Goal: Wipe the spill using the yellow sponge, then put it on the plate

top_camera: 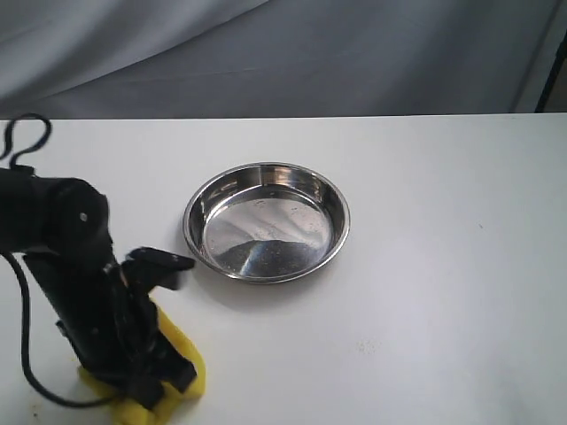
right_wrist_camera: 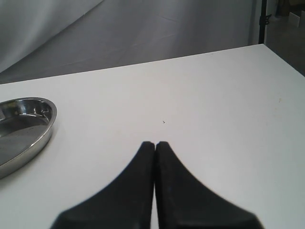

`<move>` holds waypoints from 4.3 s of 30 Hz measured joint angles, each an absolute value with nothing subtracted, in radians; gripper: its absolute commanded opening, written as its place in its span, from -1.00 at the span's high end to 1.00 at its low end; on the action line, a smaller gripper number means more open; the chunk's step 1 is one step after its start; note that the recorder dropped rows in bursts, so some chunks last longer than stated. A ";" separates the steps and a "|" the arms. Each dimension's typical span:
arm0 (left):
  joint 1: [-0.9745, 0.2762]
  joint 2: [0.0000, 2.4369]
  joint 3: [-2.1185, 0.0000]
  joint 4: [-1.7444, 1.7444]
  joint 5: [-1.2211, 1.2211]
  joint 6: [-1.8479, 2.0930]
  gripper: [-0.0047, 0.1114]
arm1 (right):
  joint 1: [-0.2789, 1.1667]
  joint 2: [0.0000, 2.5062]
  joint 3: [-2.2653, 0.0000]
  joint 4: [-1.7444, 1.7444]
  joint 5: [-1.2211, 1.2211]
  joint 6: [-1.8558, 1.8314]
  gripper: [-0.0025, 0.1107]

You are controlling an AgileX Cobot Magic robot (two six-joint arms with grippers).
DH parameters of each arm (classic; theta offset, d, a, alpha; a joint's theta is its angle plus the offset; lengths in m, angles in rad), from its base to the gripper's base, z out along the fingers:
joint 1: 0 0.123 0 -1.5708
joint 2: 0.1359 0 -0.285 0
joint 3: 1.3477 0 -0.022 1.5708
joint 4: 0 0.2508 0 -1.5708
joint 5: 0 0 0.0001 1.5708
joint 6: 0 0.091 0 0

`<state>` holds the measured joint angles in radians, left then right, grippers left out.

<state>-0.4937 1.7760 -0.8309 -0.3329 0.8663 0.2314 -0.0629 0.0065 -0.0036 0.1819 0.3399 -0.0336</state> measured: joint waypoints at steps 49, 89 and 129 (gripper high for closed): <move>-0.483 1.781 -0.864 -0.523 0.880 0.840 0.92 | -0.063 0.007 -0.004 0.182 0.340 -0.034 0.96; -0.460 1.781 -0.870 -0.549 0.801 0.772 0.92 | -0.063 0.007 -0.004 0.182 0.340 -0.034 0.96; -0.266 1.778 -0.874 -0.218 0.815 0.462 0.92 | -0.063 0.007 -0.004 0.182 0.339 -0.034 0.96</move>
<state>-0.2661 1.7775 -0.8736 -0.2183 0.8147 0.4617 -0.0629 0.0065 -0.0036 0.1819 0.3392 -0.0336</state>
